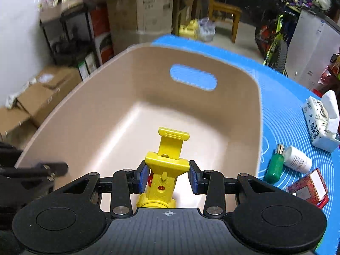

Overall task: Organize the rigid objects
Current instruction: 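Lift the yellow toy with the right tool and drop it into the bin, then move the right tool to the green ointment tin and grasp it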

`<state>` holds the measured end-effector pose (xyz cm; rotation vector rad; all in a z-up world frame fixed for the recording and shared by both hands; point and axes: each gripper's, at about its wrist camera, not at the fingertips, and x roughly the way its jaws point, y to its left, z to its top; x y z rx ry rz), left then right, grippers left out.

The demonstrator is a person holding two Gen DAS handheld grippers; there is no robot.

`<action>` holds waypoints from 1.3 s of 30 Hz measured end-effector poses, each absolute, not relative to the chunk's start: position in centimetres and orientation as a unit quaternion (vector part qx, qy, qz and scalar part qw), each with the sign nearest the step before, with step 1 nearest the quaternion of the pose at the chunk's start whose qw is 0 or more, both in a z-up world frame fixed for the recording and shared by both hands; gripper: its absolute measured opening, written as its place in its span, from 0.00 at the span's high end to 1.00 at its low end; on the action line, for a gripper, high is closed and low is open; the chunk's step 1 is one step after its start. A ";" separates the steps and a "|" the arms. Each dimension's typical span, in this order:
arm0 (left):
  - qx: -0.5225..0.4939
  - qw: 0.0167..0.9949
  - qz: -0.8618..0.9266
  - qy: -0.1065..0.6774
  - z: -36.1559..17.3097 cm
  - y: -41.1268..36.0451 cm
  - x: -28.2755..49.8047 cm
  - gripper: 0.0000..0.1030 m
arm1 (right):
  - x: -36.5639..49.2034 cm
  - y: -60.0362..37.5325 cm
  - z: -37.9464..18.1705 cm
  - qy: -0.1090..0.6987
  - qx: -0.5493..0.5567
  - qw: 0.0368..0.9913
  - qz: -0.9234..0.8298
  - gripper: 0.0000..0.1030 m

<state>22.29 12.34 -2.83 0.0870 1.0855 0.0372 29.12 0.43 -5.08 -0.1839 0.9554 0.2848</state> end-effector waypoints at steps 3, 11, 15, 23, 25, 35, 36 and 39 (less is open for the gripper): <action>0.041 0.855 0.017 0.516 -2.9 12.4 22.3 0.90 | 29.7 1.2 -5.6 0.475 -0.104 0.864 0.128 0.57; 0.041 0.855 0.014 0.517 -2.9 12.4 22.3 0.90 | 29.6 1.3 -5.6 0.476 -0.114 0.863 0.126 0.46; 0.041 0.854 0.013 0.518 -3.0 12.5 22.4 0.90 | 29.1 0.8 -4.8 0.456 -0.100 0.874 0.137 0.38; 0.041 0.854 0.013 0.518 -3.0 12.5 22.4 0.90 | 27.4 -2.1 -1.0 0.407 -0.071 0.900 0.135 0.29; 0.041 0.854 0.013 0.518 -3.0 12.6 22.4 0.90 | 27.0 -3.6 0.1 0.396 -0.059 0.908 0.128 0.28; 0.041 0.854 0.012 0.518 -2.9 12.6 22.4 0.90 | 25.7 -14.3 1.3 0.383 -0.031 0.922 0.037 0.25; 0.042 0.854 0.012 0.518 -2.9 12.6 22.4 0.90 | 25.6 -15.5 1.0 0.386 -0.032 0.922 0.024 0.25; 0.041 0.854 0.013 0.518 -2.9 12.6 22.4 0.90 | 25.5 -18.8 0.0 0.396 -0.023 0.918 -0.013 0.25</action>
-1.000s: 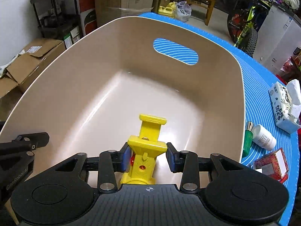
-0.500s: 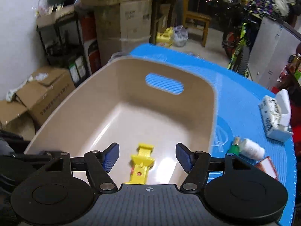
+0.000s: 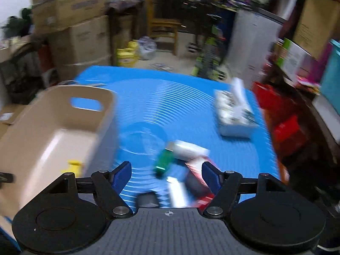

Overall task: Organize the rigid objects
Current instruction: 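Move the right tool to the green ointment tin and grasp it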

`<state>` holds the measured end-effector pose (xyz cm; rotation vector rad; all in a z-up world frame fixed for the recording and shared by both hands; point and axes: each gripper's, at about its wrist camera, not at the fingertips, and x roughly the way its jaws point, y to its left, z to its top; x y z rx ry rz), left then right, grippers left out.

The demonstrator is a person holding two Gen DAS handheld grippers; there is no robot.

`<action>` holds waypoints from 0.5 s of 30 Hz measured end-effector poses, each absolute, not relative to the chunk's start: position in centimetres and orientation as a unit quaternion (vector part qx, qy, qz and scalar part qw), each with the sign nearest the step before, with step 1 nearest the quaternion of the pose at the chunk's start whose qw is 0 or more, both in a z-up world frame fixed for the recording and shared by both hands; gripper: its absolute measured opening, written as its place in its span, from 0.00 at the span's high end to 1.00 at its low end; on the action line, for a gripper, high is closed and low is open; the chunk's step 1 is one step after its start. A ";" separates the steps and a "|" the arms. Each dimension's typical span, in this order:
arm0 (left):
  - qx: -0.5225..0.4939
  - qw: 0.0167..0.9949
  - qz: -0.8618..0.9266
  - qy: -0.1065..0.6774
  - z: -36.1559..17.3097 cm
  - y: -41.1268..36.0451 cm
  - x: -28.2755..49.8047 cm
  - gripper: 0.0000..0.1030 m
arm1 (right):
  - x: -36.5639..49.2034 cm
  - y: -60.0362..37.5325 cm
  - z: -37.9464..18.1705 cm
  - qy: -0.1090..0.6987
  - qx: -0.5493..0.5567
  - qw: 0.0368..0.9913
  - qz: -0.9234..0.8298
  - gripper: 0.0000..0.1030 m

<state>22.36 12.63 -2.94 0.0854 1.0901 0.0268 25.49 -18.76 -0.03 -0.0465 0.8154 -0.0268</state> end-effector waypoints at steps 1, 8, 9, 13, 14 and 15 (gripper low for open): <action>0.041 0.854 0.013 0.518 -2.9 12.6 22.4 0.90 | 25.4 -19.9 -0.5 0.400 -0.017 0.916 -0.023 0.25; 0.041 0.854 0.013 0.518 -2.9 12.7 22.4 0.90 | 26.0 -25.8 -4.4 0.441 0.021 0.894 -0.078 0.25; 0.041 0.854 0.013 0.518 -2.9 12.7 22.4 0.90 | 26.0 -26.3 -5.0 0.447 0.027 0.890 -0.082 0.25; 0.043 0.854 0.013 0.518 -3.0 12.7 22.3 0.90 | 26.0 -27.2 -7.1 0.472 0.033 0.876 -0.094 0.25; 0.043 0.854 0.013 0.518 -3.0 12.7 22.3 0.90 | 26.0 -27.4 -7.8 0.476 0.032 0.873 -0.099 0.25; 0.042 0.854 0.013 0.518 -3.0 12.7 22.3 0.90 | 26.0 -27.6 -8.4 0.481 0.033 0.870 -0.101 0.25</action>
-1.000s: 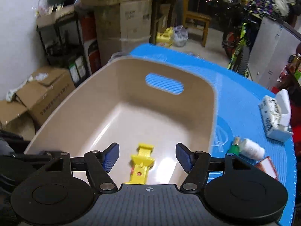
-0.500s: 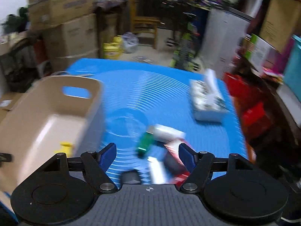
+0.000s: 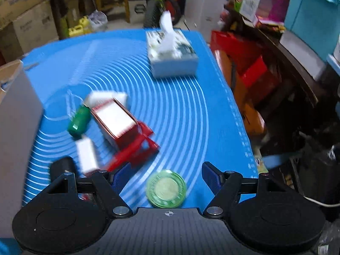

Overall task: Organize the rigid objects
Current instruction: 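Move the right tool to the green ointment tin and grasp it, then carry the green tin with the right tool and release it into the bin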

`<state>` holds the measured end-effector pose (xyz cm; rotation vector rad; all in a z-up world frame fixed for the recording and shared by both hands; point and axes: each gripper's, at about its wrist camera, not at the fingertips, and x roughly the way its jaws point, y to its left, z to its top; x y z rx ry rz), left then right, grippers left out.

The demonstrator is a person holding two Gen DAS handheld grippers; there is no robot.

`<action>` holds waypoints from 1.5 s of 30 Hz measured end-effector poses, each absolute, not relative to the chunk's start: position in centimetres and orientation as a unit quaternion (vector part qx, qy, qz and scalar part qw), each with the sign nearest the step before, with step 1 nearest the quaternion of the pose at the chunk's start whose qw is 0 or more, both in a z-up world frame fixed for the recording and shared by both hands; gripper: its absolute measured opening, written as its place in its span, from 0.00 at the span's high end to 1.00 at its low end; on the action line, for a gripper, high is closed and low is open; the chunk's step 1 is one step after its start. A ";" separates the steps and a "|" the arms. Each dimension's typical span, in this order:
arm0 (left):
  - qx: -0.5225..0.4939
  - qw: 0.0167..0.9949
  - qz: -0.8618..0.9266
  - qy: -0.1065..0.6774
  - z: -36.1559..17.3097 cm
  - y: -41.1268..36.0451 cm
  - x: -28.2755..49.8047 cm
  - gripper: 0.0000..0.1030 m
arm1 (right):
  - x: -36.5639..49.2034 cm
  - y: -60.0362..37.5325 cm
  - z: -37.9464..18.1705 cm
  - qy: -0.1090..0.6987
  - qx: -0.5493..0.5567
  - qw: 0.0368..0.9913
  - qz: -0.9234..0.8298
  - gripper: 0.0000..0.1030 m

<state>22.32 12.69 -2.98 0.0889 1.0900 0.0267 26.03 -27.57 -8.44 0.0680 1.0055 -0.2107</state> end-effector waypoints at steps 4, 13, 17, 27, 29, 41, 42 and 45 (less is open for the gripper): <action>0.043 0.854 0.013 0.518 -3.0 12.7 22.3 0.90 | 25.6 -28.1 -10.6 0.493 0.046 0.863 -0.101 0.25; 0.042 0.854 0.013 0.518 -3.0 12.7 22.3 0.90 | 25.4 -28.3 -11.7 0.485 0.067 0.866 -0.103 0.28; 0.043 0.854 0.013 0.518 -3.0 12.7 22.3 0.90 | 25.0 -28.0 -11.6 0.477 0.063 0.872 -0.094 0.39; 0.043 0.854 0.013 0.518 -3.0 12.7 22.3 0.90 | 24.3 -27.0 -10.1 0.447 0.056 0.887 -0.103 0.47; 0.043 0.854 0.013 0.518 -3.0 12.7 22.3 0.90 | 23.9 -26.7 -9.1 0.433 0.055 0.894 -0.103 0.47; 0.043 0.854 0.013 0.518 -3.0 12.7 22.3 0.90 | 23.4 -20.9 -0.4 0.323 0.021 0.946 -0.038 0.47; 0.043 0.854 0.013 0.518 -3.0 12.7 22.3 0.90 | 23.4 -20.2 0.2 0.316 0.017 0.948 -0.028 0.47; 0.043 0.854 0.013 0.518 -3.0 12.7 22.3 0.90 | 23.8 -17.7 1.4 0.301 0.006 0.953 0.006 0.47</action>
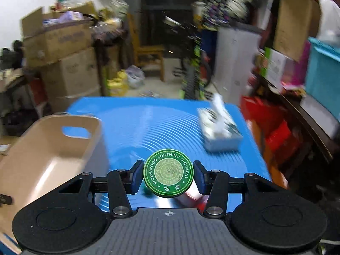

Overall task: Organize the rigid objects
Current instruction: 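Carry the green tin with the right tool and release it into the bin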

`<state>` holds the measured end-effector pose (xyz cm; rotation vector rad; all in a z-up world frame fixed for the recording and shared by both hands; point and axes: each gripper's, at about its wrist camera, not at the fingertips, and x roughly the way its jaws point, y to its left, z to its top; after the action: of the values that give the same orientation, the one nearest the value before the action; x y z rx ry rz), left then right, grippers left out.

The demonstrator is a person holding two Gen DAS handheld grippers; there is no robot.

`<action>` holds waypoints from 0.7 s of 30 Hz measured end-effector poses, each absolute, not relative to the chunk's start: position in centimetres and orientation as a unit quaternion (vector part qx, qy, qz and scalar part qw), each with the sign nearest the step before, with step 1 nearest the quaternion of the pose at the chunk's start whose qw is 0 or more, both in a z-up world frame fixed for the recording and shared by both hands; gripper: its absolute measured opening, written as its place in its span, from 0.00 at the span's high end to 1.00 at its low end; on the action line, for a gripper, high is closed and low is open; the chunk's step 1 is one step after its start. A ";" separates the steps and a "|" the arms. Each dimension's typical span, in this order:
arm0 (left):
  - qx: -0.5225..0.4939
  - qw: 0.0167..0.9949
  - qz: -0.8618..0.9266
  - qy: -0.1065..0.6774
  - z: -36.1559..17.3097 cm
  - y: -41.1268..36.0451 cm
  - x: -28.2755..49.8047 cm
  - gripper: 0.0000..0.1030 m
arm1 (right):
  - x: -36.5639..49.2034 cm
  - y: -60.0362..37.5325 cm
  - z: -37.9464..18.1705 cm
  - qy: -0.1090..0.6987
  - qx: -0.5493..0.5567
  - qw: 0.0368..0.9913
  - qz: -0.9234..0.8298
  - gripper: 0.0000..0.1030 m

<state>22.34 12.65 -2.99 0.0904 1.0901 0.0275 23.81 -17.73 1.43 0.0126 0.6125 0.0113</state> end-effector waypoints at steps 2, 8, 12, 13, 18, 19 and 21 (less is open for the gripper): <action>0.043 0.854 0.013 0.518 -3.0 12.7 22.3 0.90 | 24.2 -15.9 2.0 0.297 -0.003 0.954 0.028 0.47; 0.043 0.854 0.013 0.518 -3.0 12.6 22.4 0.90 | 25.5 -10.6 2.5 0.294 -0.026 0.952 0.081 0.47; 0.043 0.854 0.013 0.518 -3.0 12.6 22.4 0.90 | 26.1 -7.6 2.2 0.306 -0.031 0.946 0.107 0.47; 0.043 0.854 0.013 0.518 -3.0 12.6 22.4 0.90 | 26.2 -6.8 2.0 0.309 -0.036 0.944 0.112 0.47; 0.043 0.854 0.013 0.518 -3.0 12.6 22.4 0.90 | 27.1 -4.1 0.5 0.336 -0.052 0.932 0.130 0.47; 0.043 0.854 0.014 0.518 -3.0 12.6 22.4 0.90 | 27.4 -3.5 0.2 0.343 -0.055 0.928 0.132 0.47; 0.043 0.854 0.014 0.518 -3.0 12.6 22.4 0.90 | 27.5 -2.7 -0.7 0.356 -0.060 0.923 0.135 0.47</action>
<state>22.37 12.61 -2.99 0.0911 1.0904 0.0288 27.53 -2.70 -0.66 -0.1224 0.7307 0.2775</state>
